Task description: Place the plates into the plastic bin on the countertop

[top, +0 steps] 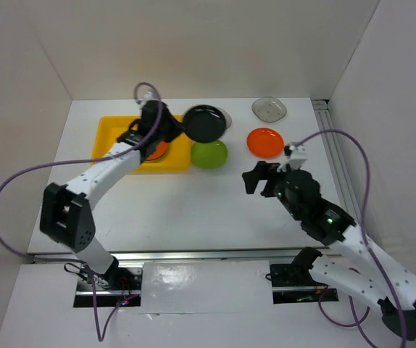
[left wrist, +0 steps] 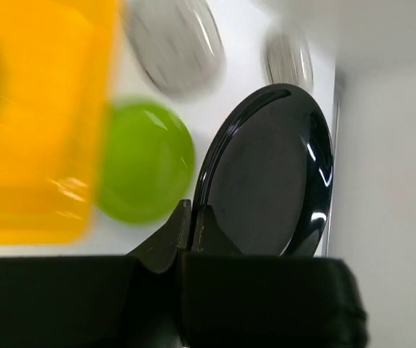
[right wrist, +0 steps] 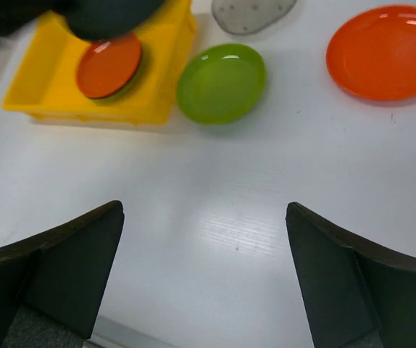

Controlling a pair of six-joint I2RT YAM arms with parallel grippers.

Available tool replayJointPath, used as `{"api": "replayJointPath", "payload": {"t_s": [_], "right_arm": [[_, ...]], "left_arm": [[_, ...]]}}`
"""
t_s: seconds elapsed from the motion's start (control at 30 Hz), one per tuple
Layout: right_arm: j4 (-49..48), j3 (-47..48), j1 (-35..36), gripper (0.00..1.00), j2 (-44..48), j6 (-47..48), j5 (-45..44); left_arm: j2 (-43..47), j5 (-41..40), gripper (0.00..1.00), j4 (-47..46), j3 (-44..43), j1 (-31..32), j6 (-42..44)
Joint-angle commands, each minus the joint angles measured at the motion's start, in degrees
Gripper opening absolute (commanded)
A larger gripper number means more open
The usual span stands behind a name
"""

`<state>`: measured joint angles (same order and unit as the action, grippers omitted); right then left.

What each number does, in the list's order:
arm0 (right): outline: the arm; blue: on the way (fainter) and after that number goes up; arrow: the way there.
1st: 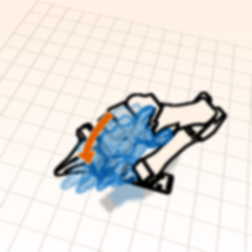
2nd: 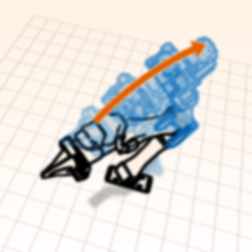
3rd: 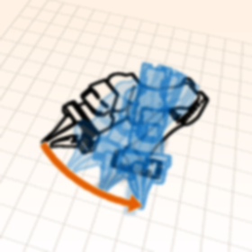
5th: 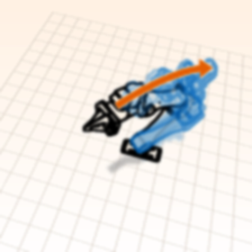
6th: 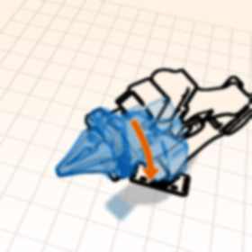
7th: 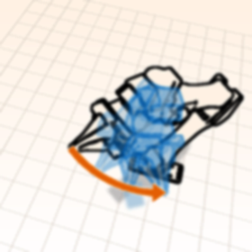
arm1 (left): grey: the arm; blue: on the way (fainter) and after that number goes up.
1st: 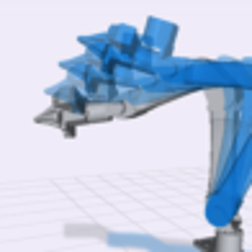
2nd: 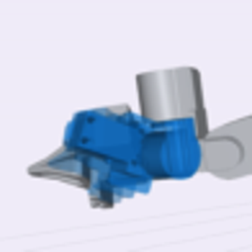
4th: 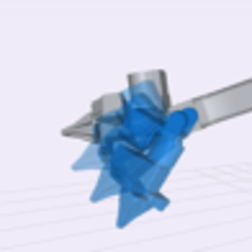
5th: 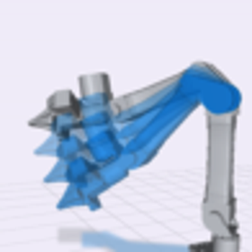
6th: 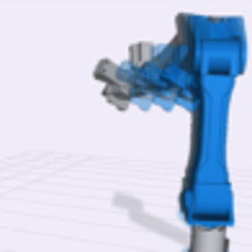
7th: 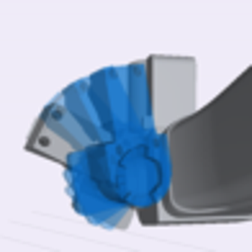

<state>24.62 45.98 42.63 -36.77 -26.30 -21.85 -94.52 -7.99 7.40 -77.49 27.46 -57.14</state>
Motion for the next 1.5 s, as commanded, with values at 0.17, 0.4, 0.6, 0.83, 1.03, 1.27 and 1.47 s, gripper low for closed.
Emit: {"api": "replayJointPath", "payload": {"t_s": [0.17,0.4,0.6,0.83,1.03,1.27,1.47], "right_arm": [[-37.77,-6.68,-19.14,0.95,-29.65,-3.30,25.95],[-52.65,-5.55,-23.91,0.94,-50.31,-4.28,34.33],[-54.77,-1.16,-24.53,0.93,-59.72,-3.67,36.09],[-54.77,5.61,-25.67,0.93,-70.60,-4.89,37.13],[-50.73,11.50,-25.15,0.88,-76.95,-5.51,35.12],[-48.09,14.76,-23.39,0.63,-81.17,-7.44,33.28],[-44.75,15.37,-21.71,0.30,-82.23,-9.20,29.06]], "left_arm": [[5.93,1.56,0.00,8.17,2.35,-20.07,1.42],[-1.45,9.04,0.00,2.88,1.64,-27.02,7.39],[-3.12,8.52,0.00,2.09,3.75,-29.57,8.10],[-6.02,10.01,0.00,2.09,5.69,-32.65,7.93],[-7.08,10.54,0.37,2.62,5.69,-33.70,9.94],[-3.13,12.30,0.66,3.15,6.30,-34.23,11.18],[4.33,12.21,0.97,4.90,6.30,-32.30,11.17]]}}
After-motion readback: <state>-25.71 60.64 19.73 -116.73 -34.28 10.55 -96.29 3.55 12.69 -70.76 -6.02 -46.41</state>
